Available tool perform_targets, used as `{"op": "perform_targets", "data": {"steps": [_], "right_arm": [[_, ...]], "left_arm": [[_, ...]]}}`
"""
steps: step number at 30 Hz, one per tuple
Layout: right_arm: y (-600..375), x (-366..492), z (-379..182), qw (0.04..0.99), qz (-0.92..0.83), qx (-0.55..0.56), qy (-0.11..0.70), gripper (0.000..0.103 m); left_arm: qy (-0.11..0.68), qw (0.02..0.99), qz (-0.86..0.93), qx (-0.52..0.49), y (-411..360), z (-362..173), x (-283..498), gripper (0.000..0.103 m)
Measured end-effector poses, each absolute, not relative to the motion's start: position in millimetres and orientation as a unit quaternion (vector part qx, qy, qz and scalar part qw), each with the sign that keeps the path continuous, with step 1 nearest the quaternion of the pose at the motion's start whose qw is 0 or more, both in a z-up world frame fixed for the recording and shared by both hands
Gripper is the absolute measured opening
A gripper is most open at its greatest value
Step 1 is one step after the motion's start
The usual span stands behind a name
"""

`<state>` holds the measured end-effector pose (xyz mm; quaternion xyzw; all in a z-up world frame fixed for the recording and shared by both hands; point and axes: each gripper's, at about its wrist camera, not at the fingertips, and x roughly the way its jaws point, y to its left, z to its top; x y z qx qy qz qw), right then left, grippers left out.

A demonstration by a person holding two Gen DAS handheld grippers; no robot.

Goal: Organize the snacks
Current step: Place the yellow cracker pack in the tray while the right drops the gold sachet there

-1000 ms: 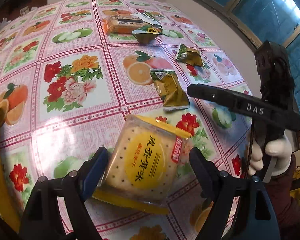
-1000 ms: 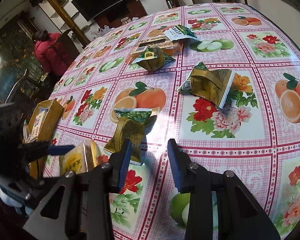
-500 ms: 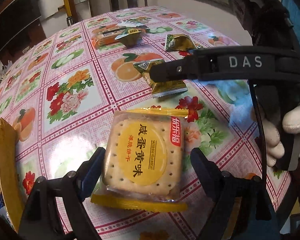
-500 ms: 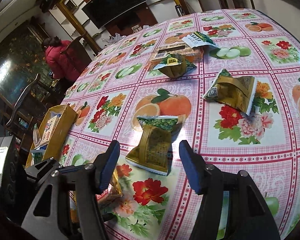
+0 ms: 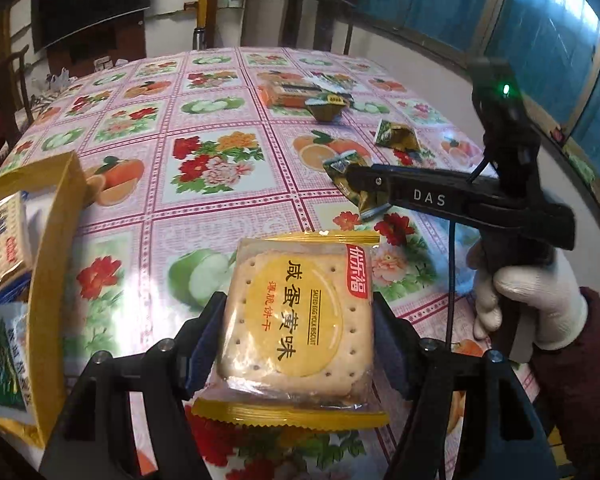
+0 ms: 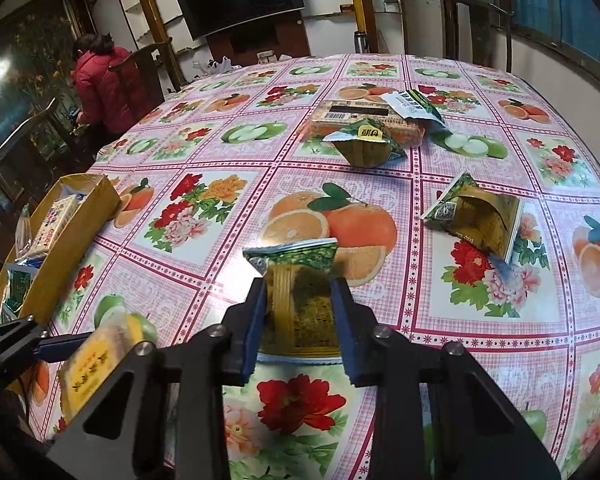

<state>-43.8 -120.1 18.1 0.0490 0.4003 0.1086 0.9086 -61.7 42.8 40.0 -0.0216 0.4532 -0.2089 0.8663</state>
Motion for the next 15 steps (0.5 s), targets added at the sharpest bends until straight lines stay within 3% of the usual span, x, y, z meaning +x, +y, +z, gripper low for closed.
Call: {"op": "perform_targets", "data": {"steps": [8, 15], "right_arm": [[-126.7, -58.4, 23.9, 0.91, 0.136, 0.091, 0.38, 0.031], [-103.4, -82.8, 42.1, 0.904, 0.177, 0.129, 0.366, 0.031]], "left_arm": [[0.394, 0.899, -0.147, -0.124, 156.0, 79.4, -119.2, 0.069], [0.373, 0.907, -0.053, -0.188, 260.1, 77.1, -145.2, 0.069]]}}
